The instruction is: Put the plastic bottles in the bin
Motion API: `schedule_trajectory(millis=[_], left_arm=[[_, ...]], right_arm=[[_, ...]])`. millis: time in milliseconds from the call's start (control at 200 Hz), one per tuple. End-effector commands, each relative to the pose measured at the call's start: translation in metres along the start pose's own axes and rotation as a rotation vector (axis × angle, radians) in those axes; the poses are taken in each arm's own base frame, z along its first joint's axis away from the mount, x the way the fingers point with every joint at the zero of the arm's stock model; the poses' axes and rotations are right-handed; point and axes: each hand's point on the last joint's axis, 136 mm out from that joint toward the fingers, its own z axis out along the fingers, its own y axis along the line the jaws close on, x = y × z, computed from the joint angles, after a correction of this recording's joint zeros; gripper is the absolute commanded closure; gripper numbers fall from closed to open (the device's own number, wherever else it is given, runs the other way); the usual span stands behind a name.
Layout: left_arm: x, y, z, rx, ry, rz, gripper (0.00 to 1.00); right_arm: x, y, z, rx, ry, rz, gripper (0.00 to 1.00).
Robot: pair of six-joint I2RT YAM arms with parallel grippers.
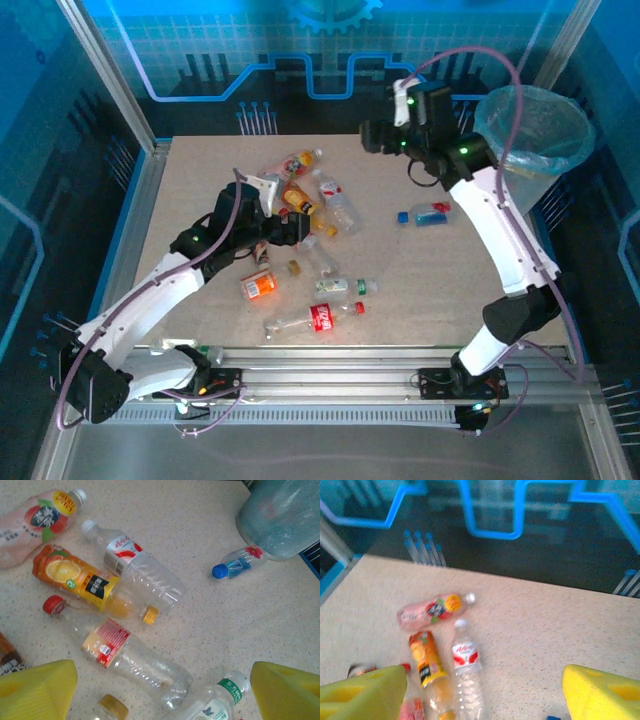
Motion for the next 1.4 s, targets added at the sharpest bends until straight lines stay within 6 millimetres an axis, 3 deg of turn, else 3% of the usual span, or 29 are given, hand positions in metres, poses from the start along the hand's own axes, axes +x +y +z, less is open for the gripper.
schedule_trajectory(millis=[0, 140, 335, 485, 510, 680, 870, 1015, 1141, 1346, 1396], left_arm=[[0.012, 0.012, -0.007, -0.047, 0.026, -0.050, 0.09], [0.020, 0.020, -0.007, -0.081, 0.046, -0.079, 0.09], [0.025, 0.023, -0.012, -0.099, 0.059, -0.104, 0.10], [0.027, 0.026, -0.020, -0.113, 0.048, -0.110, 0.10], [0.028, 0.027, -0.022, -0.117, 0.045, -0.110, 0.10], [0.031, 0.031, -0.026, -0.133, 0.041, -0.114, 0.10], [0.030, 0.030, -0.026, -0.130, 0.042, -0.111, 0.10], [0.026, 0.029, -0.027, -0.131, 0.037, -0.108, 0.10], [0.023, 0.028, -0.028, -0.129, 0.028, -0.102, 0.10], [0.012, 0.022, -0.022, -0.108, 0.020, -0.093, 0.10], [0.007, 0.018, -0.019, -0.095, 0.016, -0.091, 0.10]], right_arm=[[0.068, 0.024, 0.039, -0.089, 0.224, -0.140, 0.17], [0.125, 0.034, 0.090, -0.096, 0.422, -0.109, 0.16], [0.159, 0.020, 0.160, 0.045, 0.541, -0.129, 0.13], [0.173, 0.020, 0.197, 0.050, 0.588, -0.136, 0.12], [0.186, 0.020, 0.208, 0.050, 0.620, -0.137, 0.12], [0.215, 0.024, 0.235, -0.004, 0.691, -0.104, 0.14], [0.231, 0.027, 0.245, -0.034, 0.719, -0.077, 0.21], [0.225, 0.025, 0.244, -0.037, 0.707, -0.075, 0.35], [0.203, 0.025, 0.233, -0.041, 0.661, -0.081, 0.45], [0.128, 0.017, 0.194, -0.026, 0.491, -0.088, 0.48], [0.093, 0.012, 0.171, -0.010, 0.402, -0.090, 0.48]])
